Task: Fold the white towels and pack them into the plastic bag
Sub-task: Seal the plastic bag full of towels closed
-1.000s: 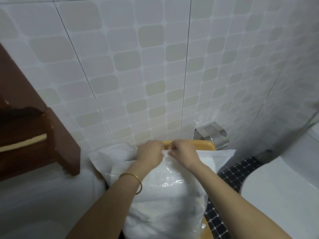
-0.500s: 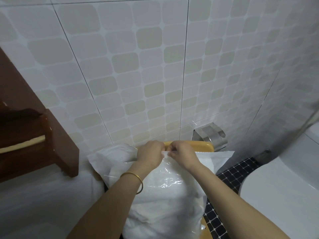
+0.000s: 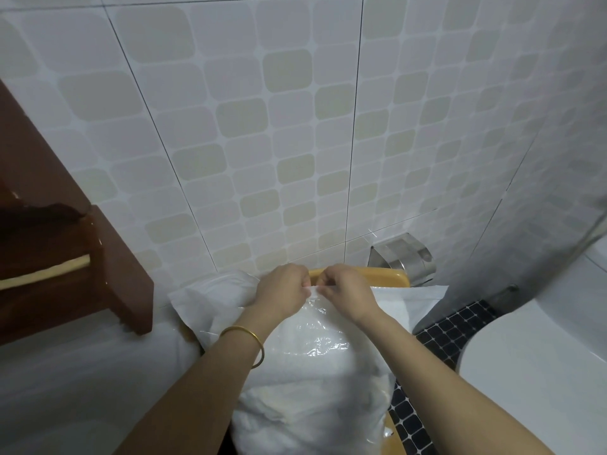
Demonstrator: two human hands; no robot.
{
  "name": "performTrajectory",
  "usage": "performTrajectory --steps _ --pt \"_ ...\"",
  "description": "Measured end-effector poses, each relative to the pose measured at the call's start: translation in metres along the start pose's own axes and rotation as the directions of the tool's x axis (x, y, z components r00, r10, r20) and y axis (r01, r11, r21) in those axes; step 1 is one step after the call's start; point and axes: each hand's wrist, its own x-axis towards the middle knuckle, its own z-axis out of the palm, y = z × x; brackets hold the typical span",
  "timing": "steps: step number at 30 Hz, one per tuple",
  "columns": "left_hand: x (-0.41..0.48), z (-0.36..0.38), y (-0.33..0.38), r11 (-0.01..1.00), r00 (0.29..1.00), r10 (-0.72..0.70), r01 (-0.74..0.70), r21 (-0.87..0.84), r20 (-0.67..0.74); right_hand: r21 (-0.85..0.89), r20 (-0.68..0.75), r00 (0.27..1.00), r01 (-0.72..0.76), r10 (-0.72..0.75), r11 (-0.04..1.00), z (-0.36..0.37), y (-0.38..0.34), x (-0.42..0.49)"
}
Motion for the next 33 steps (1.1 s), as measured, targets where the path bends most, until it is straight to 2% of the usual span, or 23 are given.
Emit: performTrajectory --steps 9,15,19,25,33 --pt "-0.001 0.008 0.001 0.997 0.997 0.027 -0.02 0.08 -0.077 -0.305 -0.049 0.992 0.097 -0.117 0.947 0.011 0.006 -0.002" --pt "0.001 0.003 0.0 1.0 1.0 -0.001 0.001 0.011 0.015 -0.152 -0.013 0.991 0.129 -0.132 0.98 0.002 0.009 -0.004" --pt "0.003 0.002 0.008 0.999 1.0 0.028 -0.028 0.026 0.013 -0.259 -0.038 0.988 0.133 -0.147 0.957 0.0 0.012 -0.005" --pt "0.004 0.004 0.016 0.995 0.998 0.058 -0.058 0.077 0.001 -0.224 -0.058 0.984 0.149 -0.166 0.963 0.002 0.012 -0.007" --pt "0.002 0.008 0.018 0.966 0.995 0.103 -0.1 0.238 0.001 -0.284 -0.057 0.985 0.138 -0.16 0.949 0.004 0.01 -0.008"
